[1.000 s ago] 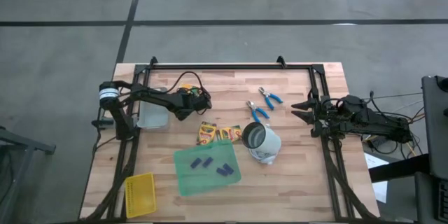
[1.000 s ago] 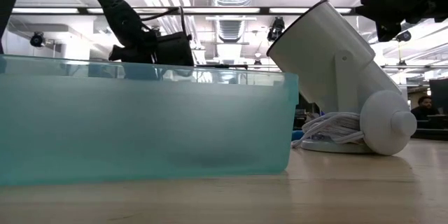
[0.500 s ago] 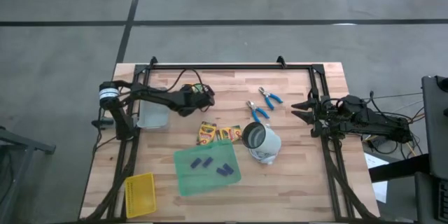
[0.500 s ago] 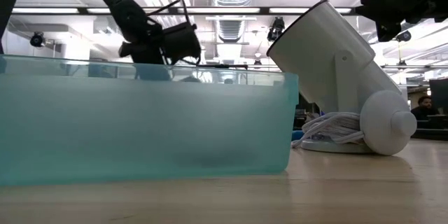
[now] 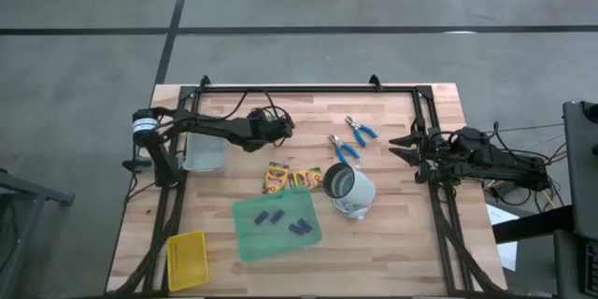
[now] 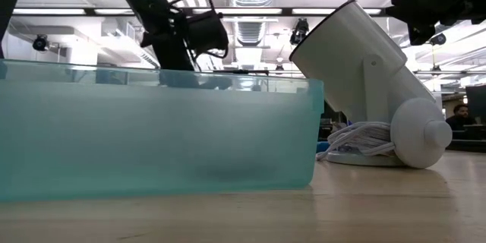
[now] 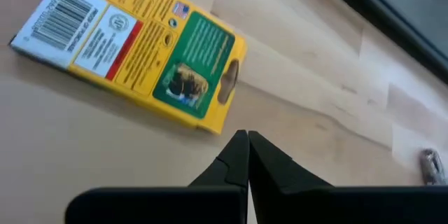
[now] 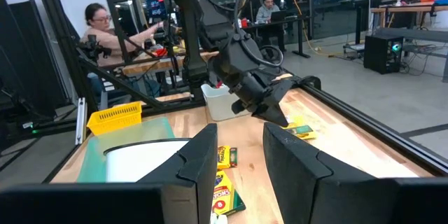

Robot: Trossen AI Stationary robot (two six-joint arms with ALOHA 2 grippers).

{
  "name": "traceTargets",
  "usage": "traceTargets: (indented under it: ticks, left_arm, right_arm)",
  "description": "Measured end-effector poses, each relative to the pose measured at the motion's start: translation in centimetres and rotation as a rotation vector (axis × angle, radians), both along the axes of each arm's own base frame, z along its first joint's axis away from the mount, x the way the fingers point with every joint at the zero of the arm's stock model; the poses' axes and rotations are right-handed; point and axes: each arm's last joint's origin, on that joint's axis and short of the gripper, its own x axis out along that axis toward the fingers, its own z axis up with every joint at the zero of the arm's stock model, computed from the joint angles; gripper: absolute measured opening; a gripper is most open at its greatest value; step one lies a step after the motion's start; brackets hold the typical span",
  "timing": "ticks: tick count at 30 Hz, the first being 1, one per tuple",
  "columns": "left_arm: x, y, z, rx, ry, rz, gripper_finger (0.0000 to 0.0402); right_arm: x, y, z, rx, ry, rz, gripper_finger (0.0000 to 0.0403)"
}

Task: Pick & Place School Supplies
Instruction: Put the yellow crayon box into the gray bin

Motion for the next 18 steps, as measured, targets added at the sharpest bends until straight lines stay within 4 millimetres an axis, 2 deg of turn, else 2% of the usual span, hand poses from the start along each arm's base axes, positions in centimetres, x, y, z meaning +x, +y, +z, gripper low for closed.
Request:
traceTargets:
  ticks: [7, 11, 15, 18]
  left_arm:
    - [0.3, -0.1, 1.7, -0.007, 0.086, -0.044, 0.0002]
    - [0.6, 0.1, 2.5, 0.048, 0.12, -0.072, 0.0015]
    - [0.7, 0.8, 3.7, 0.092, 0.173, -0.181, 0.0021]
    - [0.8, 2.1, 4.5, 0.041, 0.148, -0.255, 0.0021]
  right_arm:
    - [0.0, 0.0, 0.0, 0.0, 0.0, 0.0, 0.0114]
    - [0.0, 0.0, 0.0, 0.0, 0.0, 0.0, 0.0114]
    - [0.0, 0.0, 0.0, 0.0, 0.0, 0.0, 0.0114]
    - [0.0, 0.0, 0.0, 0.0, 0.0, 0.0, 0.0114]
